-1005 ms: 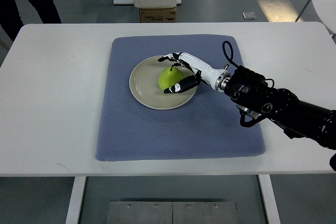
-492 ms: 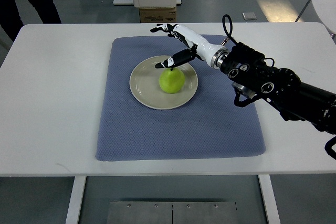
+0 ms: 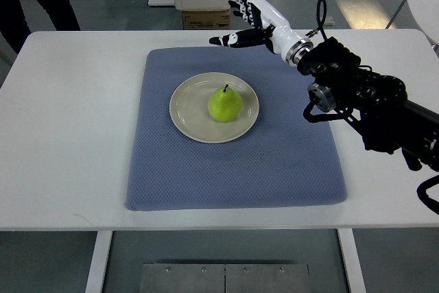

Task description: Place pear on plate with right hand

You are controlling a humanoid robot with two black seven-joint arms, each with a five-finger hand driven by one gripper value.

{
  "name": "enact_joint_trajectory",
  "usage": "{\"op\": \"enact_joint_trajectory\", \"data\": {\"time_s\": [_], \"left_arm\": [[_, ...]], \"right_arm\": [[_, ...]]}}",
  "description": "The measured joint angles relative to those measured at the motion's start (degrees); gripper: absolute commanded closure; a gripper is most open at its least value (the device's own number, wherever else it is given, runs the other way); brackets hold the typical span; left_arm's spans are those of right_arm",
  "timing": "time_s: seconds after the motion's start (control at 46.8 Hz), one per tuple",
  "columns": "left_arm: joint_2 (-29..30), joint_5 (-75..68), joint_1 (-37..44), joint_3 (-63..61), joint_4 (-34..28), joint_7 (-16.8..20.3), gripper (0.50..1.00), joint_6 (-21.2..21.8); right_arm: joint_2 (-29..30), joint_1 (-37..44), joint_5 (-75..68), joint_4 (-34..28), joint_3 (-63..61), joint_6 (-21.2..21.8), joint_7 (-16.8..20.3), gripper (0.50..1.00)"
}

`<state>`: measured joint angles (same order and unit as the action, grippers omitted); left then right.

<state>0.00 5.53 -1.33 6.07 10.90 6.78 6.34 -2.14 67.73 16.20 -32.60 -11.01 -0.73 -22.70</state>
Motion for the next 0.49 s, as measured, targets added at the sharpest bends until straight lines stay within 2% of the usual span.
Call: {"op": "enact_joint_trajectory", "data": {"time_s": [0.492], "left_arm": [[0.0, 0.0, 0.0, 0.0, 0.0, 0.0, 0.5, 0.0]], "right_arm": [[-1.4, -8.1, -12.0, 10.2, -17.0, -0.3, 7.4, 0.5]]}}
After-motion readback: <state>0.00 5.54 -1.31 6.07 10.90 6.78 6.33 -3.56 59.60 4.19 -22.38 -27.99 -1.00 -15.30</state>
